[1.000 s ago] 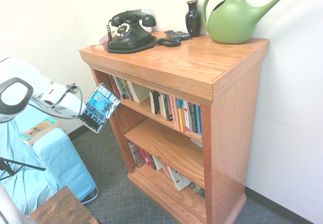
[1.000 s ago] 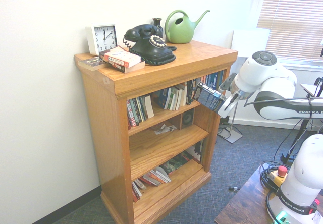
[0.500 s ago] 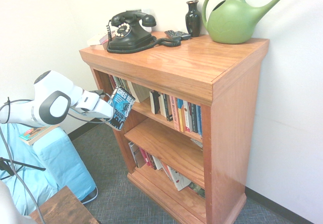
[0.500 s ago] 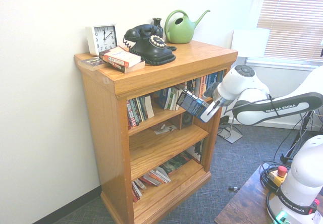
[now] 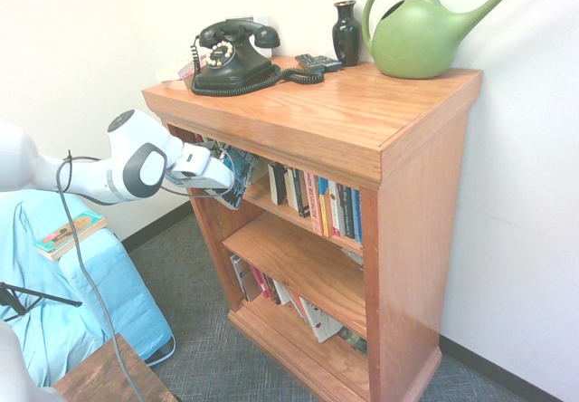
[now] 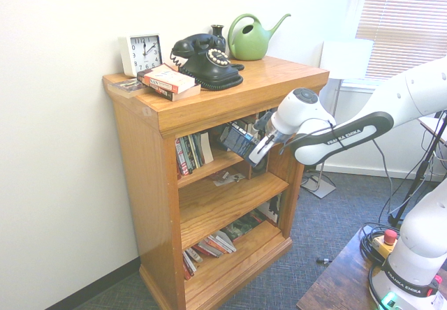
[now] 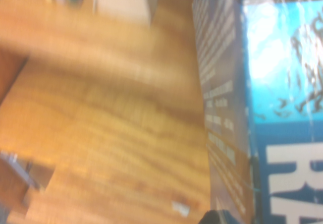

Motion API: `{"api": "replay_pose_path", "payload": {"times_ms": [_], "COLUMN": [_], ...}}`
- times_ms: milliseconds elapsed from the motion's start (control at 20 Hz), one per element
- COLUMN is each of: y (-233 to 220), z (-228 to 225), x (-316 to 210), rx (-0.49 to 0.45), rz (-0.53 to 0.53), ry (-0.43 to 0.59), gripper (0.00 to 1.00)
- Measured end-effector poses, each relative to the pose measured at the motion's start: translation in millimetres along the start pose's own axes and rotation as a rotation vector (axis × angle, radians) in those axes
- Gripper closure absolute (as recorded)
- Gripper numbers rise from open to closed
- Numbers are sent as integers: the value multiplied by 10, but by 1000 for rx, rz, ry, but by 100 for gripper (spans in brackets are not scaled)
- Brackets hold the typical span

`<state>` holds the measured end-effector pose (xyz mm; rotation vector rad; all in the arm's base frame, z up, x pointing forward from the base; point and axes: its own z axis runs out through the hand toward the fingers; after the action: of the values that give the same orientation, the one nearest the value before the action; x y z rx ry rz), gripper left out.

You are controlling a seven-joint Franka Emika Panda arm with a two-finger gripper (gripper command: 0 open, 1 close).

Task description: Put the book on the shelf

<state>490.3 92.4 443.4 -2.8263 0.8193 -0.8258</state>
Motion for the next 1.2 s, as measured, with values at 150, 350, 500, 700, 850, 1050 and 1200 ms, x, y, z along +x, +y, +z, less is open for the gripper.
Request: {"api": "replay_pose_path", "payload": {"times_ms": [150, 350, 500, 700, 850, 1050, 1200], "y": [-63, -202, -295, -379, -446, -558, -588], "z": [134, 325, 397, 434, 458, 476, 484], "x": [143, 93, 46, 7, -33, -104, -122], "rx": [-6, -15, -18, -25, -26, -21, -21], "rz": [-2, -21, -25, -26, -20, -36, -32], "ry": [2, -12, -10, 10, 24, 37, 47], "gripper": [100, 100, 100, 100, 100, 100, 100]}}
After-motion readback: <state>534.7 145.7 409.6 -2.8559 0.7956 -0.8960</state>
